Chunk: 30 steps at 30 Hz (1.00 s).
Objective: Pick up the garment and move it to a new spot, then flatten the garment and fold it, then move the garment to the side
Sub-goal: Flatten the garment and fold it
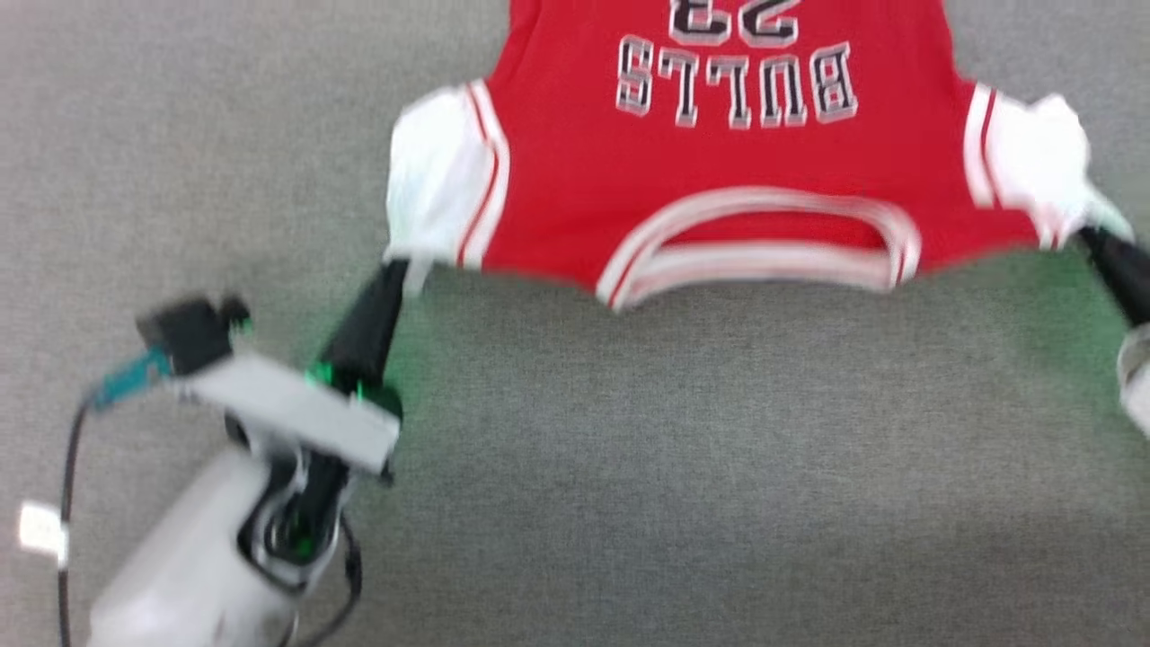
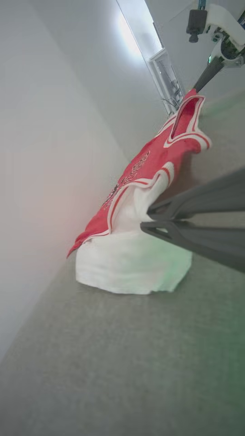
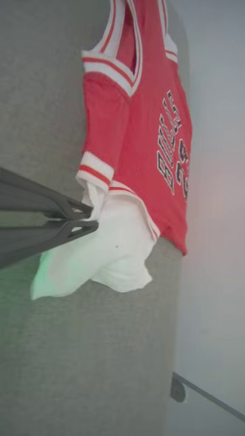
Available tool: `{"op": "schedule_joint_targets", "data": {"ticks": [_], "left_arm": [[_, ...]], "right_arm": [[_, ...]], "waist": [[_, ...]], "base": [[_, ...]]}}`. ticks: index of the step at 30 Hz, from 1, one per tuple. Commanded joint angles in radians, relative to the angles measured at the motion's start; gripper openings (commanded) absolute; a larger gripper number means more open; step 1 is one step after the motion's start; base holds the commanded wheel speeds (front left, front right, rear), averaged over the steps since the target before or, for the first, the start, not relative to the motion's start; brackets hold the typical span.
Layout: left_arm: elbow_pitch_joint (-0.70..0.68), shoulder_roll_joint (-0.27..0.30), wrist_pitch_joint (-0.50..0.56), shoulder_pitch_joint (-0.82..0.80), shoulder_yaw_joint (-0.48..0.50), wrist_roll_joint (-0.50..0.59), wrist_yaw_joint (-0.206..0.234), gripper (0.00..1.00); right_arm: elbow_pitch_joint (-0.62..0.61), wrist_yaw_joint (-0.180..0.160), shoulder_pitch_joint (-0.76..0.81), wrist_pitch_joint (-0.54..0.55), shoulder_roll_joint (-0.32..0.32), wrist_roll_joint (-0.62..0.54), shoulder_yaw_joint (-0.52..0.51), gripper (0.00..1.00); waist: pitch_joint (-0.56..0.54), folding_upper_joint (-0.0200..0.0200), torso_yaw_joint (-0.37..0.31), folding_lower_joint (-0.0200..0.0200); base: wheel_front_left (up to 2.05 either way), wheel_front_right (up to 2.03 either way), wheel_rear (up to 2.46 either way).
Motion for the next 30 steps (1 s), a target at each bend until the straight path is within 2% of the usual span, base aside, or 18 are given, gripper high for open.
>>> {"op": "schedule_joint_targets", "data": {"ticks": [1, 7, 11, 17, 24, 27, 30], "left_arm": [[-0.024, 0.019, -0.004, 0.050, 0.003, -0.011, 0.000, 0.00], [-0.131, 0.086, -0.004, 0.243, -0.032, -0.028, 0.000, 0.00], [-0.211, 0.149, -0.004, 0.331, -0.053, -0.027, 0.000, 0.00], [-0.342, 0.263, 0.019, 0.459, -0.077, -0.045, 0.003, 0.00], [-0.524, 0.370, 0.055, 0.575, -0.091, -0.062, 0.066, 0.00], [-0.585, 0.393, 0.074, 0.594, -0.100, -0.067, 0.090, 0.00], [-0.595, 0.383, 0.094, 0.569, -0.110, -0.053, 0.108, 0.00]], "right_arm": [[-0.030, -0.002, 0.043, 0.016, -0.020, 0.014, -0.006, 0.00], [-0.193, -0.002, 0.260, 0.115, -0.125, 0.093, -0.055, 0.00], [-0.329, -0.002, 0.391, 0.171, -0.226, 0.147, -0.094, 0.00], [-0.497, -0.002, 0.574, 0.199, -0.386, 0.230, -0.152, 0.00], [-0.659, -0.002, 0.736, 0.192, -0.533, 0.329, -0.178, 0.00], [-0.691, -0.002, 0.778, 0.183, -0.562, 0.345, -0.192, 0.00], [-0.696, -0.002, 0.800, 0.191, -0.572, 0.327, -0.206, 0.00]], "waist": [[-0.035, 0.0000, -0.003, 0.0000], [-0.094, 0.0000, 0.001, 0.0000], [-0.113, 0.0000, 0.006, 0.0000], [-0.115, 0.0000, 0.008, 0.0000], [-0.092, 0.0000, 0.016, 0.0000], [-0.083, 0.0000, 0.021, 0.0000], [-0.076, 0.0000, 0.027, 0.0000]], "base": [[0.00, 0.00, 0.00], [0.00, 0.00, 0.00], [0.00, 0.00, 0.00], [0.00, 0.00, 0.00], [0.00, 0.00, 0.00], [0.00, 0.00, 0.00], [0.00, 0.00, 0.00]]}}
